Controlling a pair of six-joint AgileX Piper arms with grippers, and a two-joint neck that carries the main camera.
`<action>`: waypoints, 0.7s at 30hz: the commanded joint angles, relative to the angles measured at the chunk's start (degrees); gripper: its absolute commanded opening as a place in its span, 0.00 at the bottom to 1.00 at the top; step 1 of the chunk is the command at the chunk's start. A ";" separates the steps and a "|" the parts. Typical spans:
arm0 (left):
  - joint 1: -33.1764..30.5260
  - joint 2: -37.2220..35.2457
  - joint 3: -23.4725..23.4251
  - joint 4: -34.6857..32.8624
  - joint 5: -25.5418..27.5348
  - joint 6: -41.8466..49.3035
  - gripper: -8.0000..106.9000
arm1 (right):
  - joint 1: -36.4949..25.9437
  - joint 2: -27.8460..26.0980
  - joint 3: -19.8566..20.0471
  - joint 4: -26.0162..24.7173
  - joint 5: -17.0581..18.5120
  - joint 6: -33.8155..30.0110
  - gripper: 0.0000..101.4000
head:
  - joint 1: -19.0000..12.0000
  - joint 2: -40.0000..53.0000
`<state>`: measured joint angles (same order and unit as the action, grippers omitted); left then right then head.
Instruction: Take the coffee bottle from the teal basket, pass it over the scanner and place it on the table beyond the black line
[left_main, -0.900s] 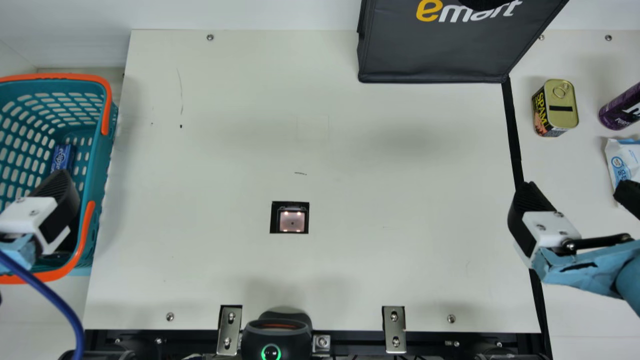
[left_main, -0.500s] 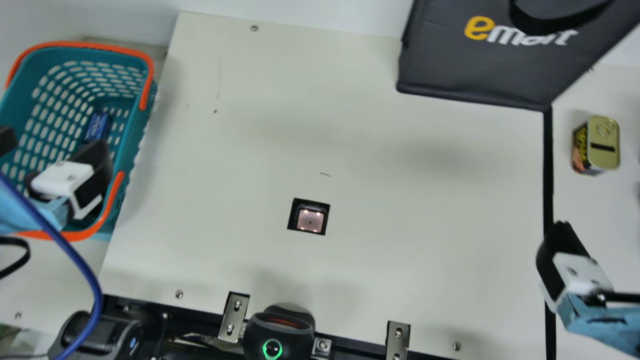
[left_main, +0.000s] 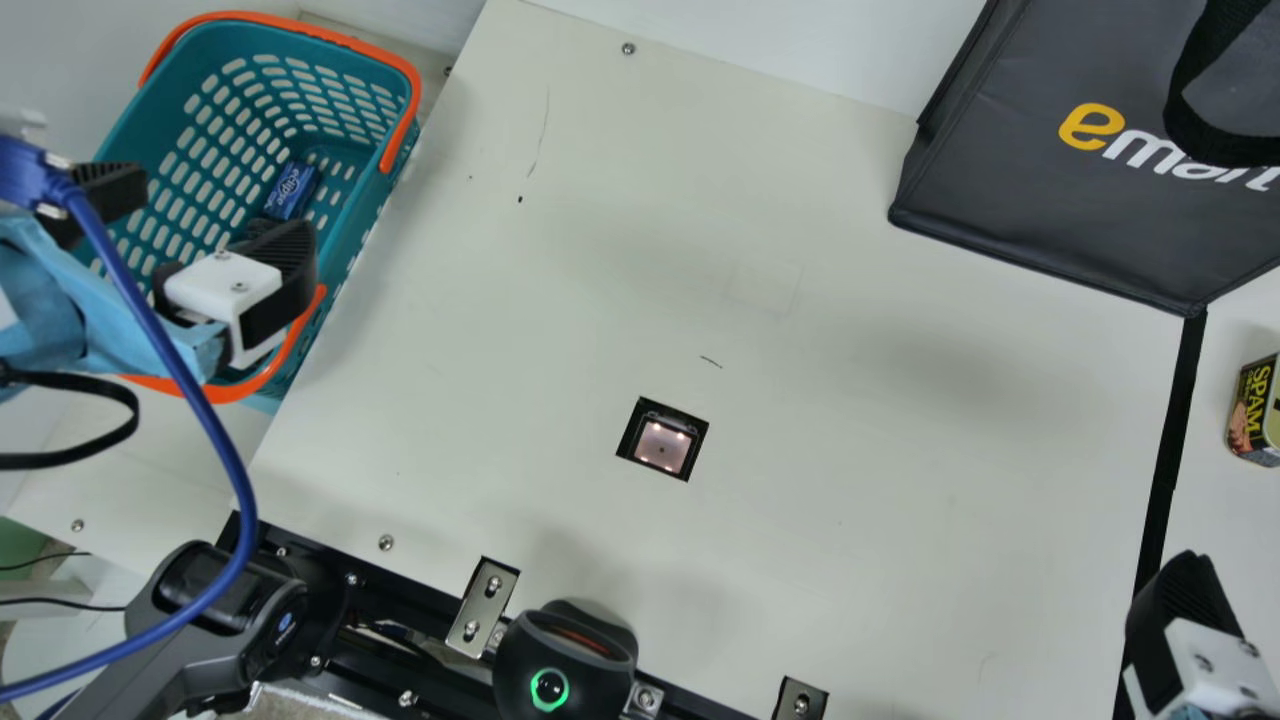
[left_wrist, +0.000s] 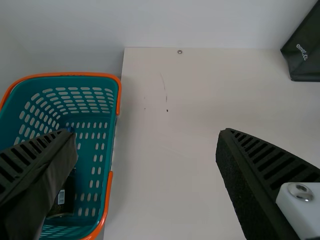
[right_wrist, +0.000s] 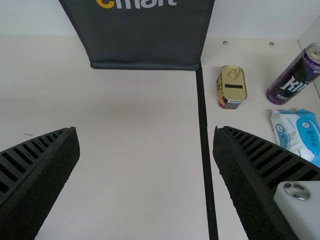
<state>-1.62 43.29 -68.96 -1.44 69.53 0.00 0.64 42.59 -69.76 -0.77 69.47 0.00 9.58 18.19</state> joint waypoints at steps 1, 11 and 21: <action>0.00 0.00 0.00 0.00 0.00 0.00 0.85 | 0.00 0.00 0.00 0.00 0.00 0.00 0.94 | -1.66 0.23; -0.05 0.05 -0.01 0.04 -0.04 -0.05 0.85 | 0.00 0.00 0.00 0.00 0.06 0.00 0.94 | -1.66 0.23; 6.90 1.11 0.94 -0.92 -1.00 -5.62 0.85 | 0.00 0.00 0.00 0.00 0.06 0.00 0.94 | -1.66 0.23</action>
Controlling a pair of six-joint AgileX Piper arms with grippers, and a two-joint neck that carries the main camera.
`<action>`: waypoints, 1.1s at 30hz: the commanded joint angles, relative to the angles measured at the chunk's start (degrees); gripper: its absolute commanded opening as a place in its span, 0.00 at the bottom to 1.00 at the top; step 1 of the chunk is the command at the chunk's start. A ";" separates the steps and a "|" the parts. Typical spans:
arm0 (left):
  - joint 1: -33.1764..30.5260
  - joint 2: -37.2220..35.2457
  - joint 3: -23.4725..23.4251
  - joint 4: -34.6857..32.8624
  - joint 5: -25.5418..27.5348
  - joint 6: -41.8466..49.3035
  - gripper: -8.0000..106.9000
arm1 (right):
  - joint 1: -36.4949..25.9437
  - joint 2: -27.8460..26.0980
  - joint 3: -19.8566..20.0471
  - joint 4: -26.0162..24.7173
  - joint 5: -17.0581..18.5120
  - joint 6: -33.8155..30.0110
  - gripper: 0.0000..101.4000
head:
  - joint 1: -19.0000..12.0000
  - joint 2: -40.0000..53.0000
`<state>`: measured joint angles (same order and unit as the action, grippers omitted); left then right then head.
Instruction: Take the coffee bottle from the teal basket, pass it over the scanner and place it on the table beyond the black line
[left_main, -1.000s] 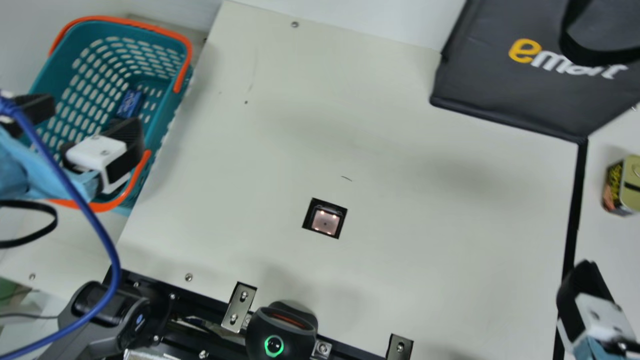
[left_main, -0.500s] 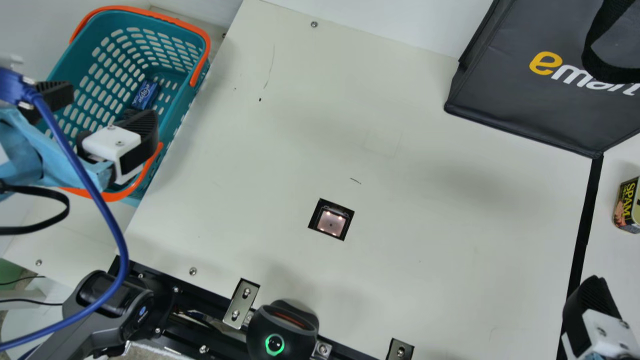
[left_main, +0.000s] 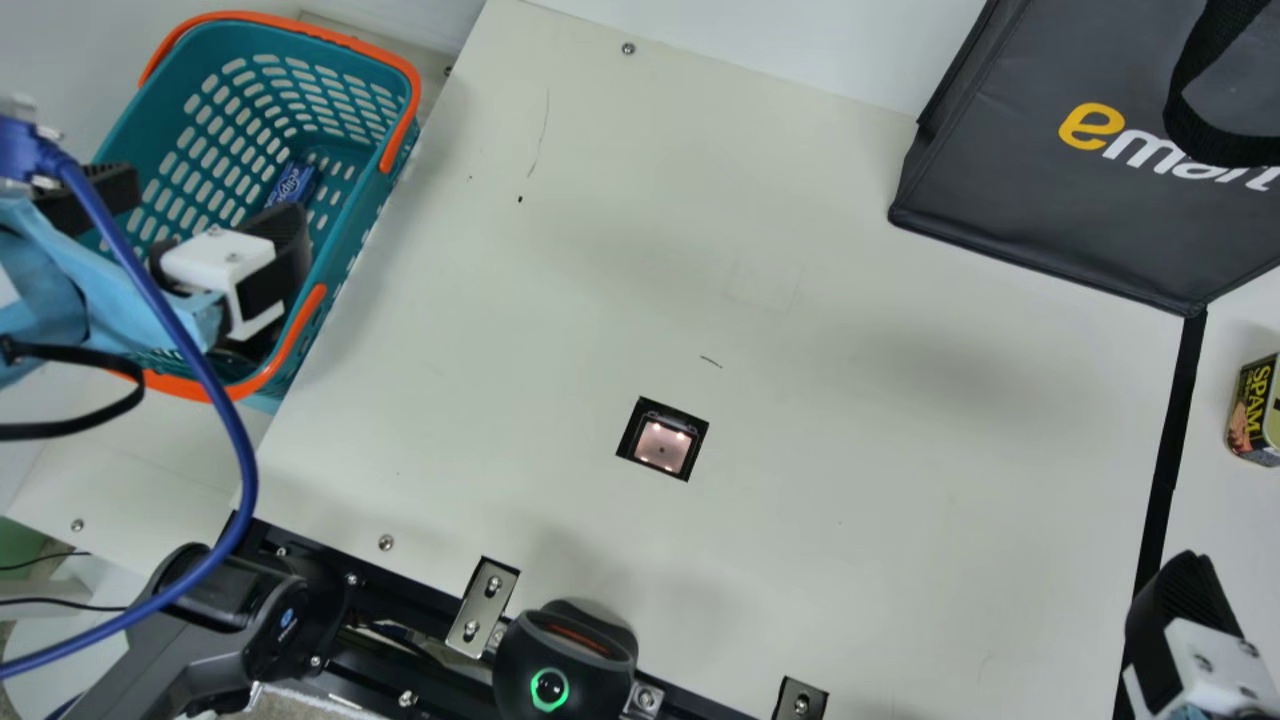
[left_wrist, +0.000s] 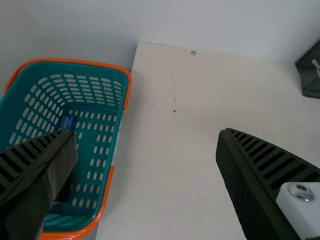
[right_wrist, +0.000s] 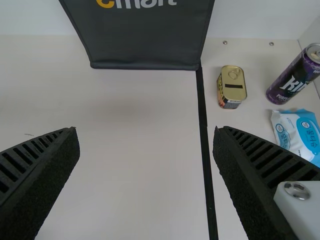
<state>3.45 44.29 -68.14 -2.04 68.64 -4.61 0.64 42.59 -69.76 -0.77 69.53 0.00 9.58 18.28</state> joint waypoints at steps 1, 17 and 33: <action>3.03 0.16 0.27 -0.59 -0.24 -1.75 0.85 | 0.00 0.00 0.00 0.00 0.00 0.00 0.94 | -1.66 0.14; 23.61 5.09 1.63 -6.58 -3.59 5.52 0.85 | 0.00 0.00 0.00 0.00 0.00 0.00 0.94 | -1.66 0.14; 32.48 21.24 -0.48 -11.90 -9.18 27.97 0.85 | 0.00 0.00 0.00 0.00 0.00 0.00 0.94 | -1.66 0.14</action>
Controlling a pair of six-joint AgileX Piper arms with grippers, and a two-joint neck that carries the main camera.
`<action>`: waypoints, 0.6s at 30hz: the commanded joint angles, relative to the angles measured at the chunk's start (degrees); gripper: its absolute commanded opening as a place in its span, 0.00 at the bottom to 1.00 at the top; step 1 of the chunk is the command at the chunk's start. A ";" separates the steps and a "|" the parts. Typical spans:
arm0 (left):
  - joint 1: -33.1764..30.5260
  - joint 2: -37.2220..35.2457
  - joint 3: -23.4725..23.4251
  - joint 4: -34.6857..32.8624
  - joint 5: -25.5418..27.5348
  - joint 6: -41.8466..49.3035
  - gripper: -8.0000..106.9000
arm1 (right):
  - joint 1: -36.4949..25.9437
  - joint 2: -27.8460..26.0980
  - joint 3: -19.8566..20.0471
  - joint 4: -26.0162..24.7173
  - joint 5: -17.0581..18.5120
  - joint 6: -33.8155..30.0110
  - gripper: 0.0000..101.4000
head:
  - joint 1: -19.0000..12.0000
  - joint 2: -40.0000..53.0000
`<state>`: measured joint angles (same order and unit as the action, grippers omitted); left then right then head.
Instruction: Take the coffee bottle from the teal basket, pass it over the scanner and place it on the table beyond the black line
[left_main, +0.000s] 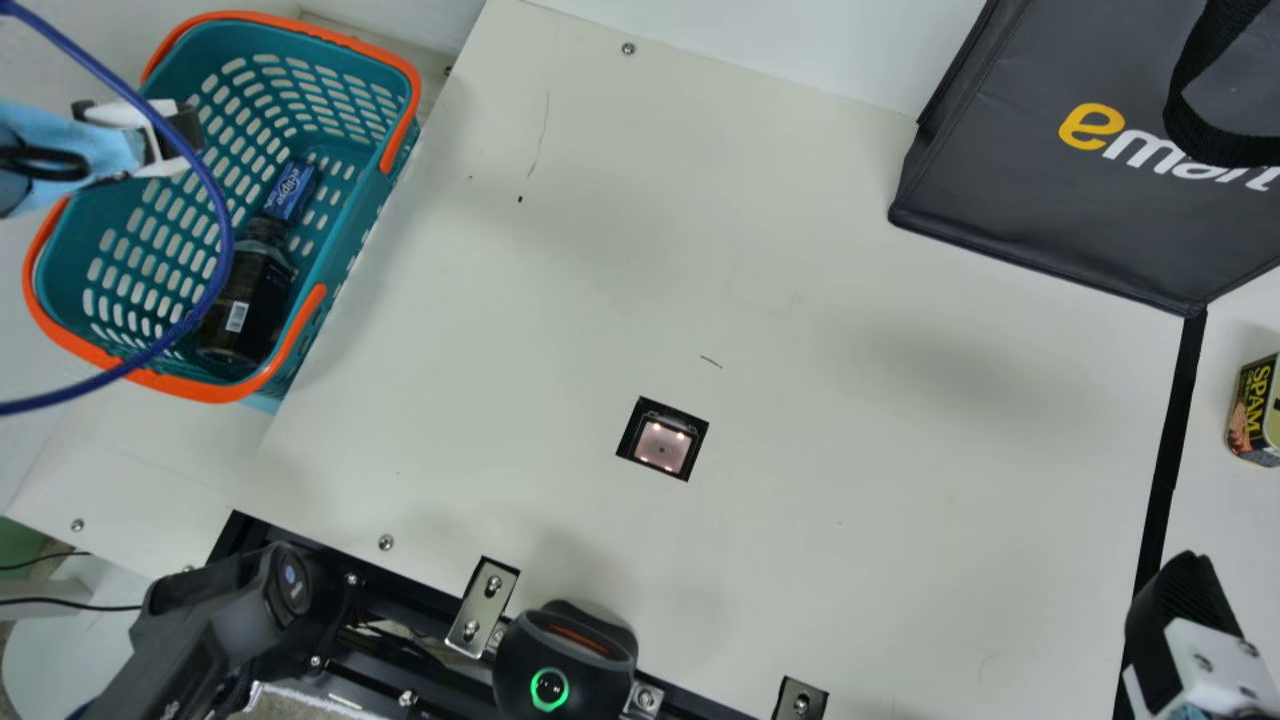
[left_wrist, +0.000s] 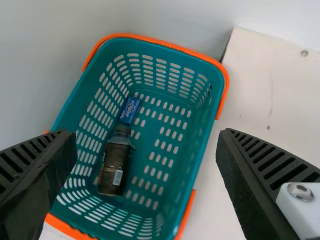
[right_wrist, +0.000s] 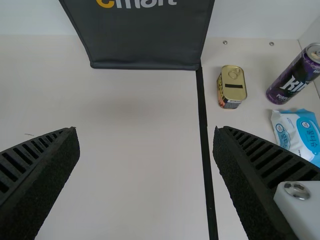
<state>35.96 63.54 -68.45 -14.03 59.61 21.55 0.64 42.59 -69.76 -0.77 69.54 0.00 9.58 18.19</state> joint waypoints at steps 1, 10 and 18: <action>-0.17 3.19 -0.42 0.10 -0.58 2.42 0.85 | 0.00 0.00 0.00 0.00 0.00 0.00 0.94 | -1.66 0.23; -2.54 14.52 -4.01 0.89 -3.75 5.02 0.85 | 0.00 0.00 0.00 0.00 0.00 0.00 0.94 | -1.66 0.23; -3.78 24.61 -8.61 1.41 -4.85 7.18 0.85 | 0.00 0.00 0.00 0.00 0.02 0.00 0.94 | -1.66 0.23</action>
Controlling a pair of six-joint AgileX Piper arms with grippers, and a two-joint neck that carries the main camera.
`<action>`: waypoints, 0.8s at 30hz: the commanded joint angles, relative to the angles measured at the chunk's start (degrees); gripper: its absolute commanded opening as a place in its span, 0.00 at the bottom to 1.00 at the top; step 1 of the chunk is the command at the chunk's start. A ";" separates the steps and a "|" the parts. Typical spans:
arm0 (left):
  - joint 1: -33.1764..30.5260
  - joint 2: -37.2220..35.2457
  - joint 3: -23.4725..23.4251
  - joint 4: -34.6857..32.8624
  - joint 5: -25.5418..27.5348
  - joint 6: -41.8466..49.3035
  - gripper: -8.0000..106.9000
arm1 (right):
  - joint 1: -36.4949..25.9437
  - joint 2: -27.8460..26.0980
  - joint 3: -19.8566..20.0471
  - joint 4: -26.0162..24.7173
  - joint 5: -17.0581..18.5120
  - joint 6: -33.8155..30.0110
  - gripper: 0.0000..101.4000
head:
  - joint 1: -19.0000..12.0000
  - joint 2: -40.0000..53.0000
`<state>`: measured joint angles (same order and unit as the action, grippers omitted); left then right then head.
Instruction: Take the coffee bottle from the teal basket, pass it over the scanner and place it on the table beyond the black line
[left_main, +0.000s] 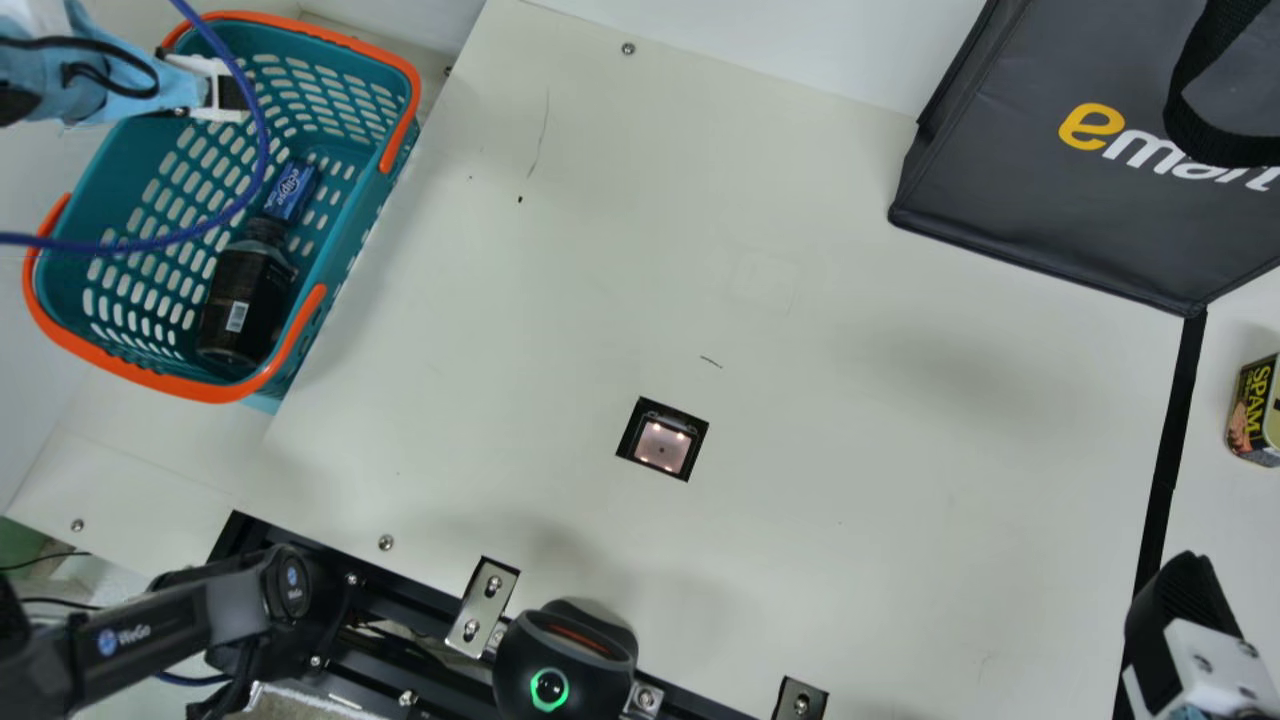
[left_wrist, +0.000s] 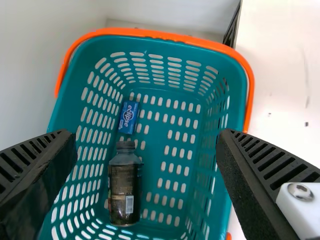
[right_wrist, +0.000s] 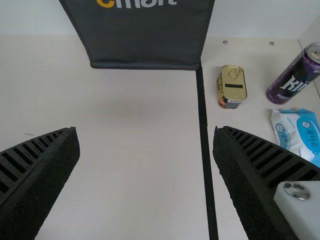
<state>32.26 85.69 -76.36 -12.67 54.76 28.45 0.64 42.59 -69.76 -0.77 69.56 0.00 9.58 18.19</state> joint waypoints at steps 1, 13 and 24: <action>-0.14 3.72 -1.34 0.11 0.03 0.55 0.85 | 0.00 0.00 0.00 0.00 0.00 0.00 0.94 | -1.66 0.23; -0.73 16.99 -7.36 2.37 0.63 1.76 0.85 | 0.00 0.00 0.00 0.00 0.00 0.00 0.94 | -1.66 0.23; -0.94 25.25 -9.50 4.70 0.20 2.66 0.85 | 0.00 0.00 0.00 0.00 0.00 0.00 0.94 | -1.66 0.23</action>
<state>31.38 110.26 -85.78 -8.15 55.06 30.90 0.64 42.59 -69.76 -0.77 69.56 0.00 9.58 18.19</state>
